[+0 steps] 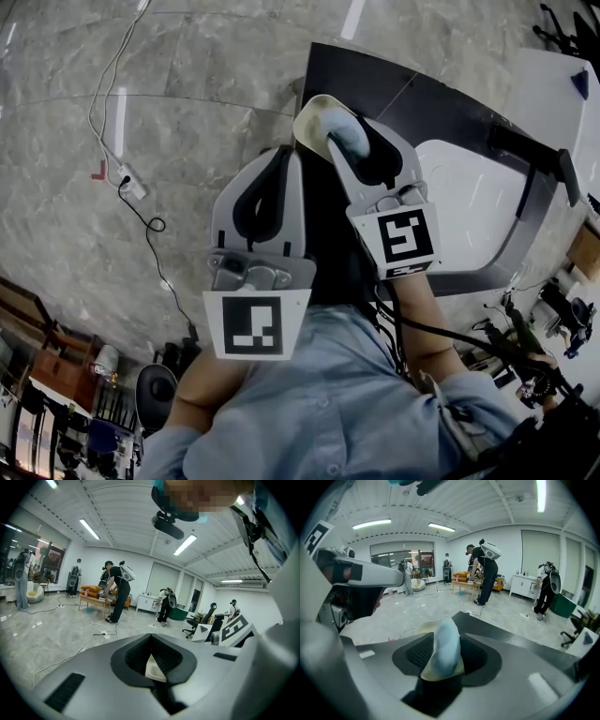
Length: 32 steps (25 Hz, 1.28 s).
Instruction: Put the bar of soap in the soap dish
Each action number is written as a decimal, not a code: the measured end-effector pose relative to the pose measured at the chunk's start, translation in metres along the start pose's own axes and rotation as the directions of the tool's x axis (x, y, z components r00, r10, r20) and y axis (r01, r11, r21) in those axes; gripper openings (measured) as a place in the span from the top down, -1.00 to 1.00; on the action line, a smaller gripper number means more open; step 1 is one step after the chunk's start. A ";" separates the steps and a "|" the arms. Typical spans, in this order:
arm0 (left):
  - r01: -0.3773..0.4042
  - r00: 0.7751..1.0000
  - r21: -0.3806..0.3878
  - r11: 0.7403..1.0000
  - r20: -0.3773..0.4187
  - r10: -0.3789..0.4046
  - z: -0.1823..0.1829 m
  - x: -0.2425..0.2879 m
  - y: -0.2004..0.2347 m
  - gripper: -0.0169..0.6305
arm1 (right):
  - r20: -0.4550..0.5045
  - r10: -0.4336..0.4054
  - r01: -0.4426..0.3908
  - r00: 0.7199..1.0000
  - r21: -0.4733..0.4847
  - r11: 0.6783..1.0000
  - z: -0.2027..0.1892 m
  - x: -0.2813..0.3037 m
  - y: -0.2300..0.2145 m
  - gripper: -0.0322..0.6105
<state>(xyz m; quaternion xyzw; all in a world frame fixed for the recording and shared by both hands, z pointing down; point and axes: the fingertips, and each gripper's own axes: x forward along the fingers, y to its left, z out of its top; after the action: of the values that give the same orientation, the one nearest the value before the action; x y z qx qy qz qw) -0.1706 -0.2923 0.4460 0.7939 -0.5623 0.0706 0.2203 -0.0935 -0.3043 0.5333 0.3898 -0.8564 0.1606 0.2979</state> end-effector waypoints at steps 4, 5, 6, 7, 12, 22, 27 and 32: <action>-0.004 1.000 0.008 1.000 0.006 0.004 0.000 0.000 0.000 0.93 | 0.024 -0.026 0.026 0.999 -0.011 1.000 0.006 -0.007 -0.010 0.32; -0.004 1.000 0.012 1.000 0.010 0.004 0.000 0.000 -0.001 0.93 | 0.031 -0.031 0.031 0.999 -0.012 0.999 0.007 -0.010 -0.011 0.32; -0.004 1.000 0.016 1.000 0.013 0.004 0.001 -0.001 -0.003 0.93 | 0.040 -0.037 0.038 0.999 -0.011 0.999 0.008 -0.012 -0.013 0.32; -0.004 1.000 0.020 1.000 0.016 0.004 0.002 -0.002 -0.005 0.93 | 0.049 -0.044 0.045 0.998 -0.007 0.999 0.009 -0.016 -0.015 0.32; -0.014 0.998 0.036 0.999 0.054 0.012 0.015 -0.014 -0.022 0.93 | 0.158 -0.048 0.041 0.986 0.046 0.998 0.030 -0.051 -0.017 0.42; -0.059 0.983 0.111 0.992 0.180 0.039 0.052 -0.077 -0.096 0.93 | 0.387 -0.023 0.004 0.922 0.049 0.999 0.078 -0.170 0.009 0.89; -0.083 0.968 0.160 0.984 0.247 0.042 0.070 -0.115 -0.142 0.93 | 0.451 -0.014 0.007 0.893 0.016 1.000 0.084 -0.233 0.024 0.89; -0.107 0.949 0.187 0.976 0.312 0.044 0.084 -0.147 -0.179 0.93 | 0.519 -0.008 0.011 0.855 -0.003 1.000 0.090 -0.282 0.032 0.89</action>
<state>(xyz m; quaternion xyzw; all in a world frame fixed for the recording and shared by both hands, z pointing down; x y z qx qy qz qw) -0.0689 -0.1530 0.2691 0.7914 -0.6094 0.0120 0.0461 -0.0065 -0.1675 0.2830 0.4221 -0.9035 0.0459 0.0581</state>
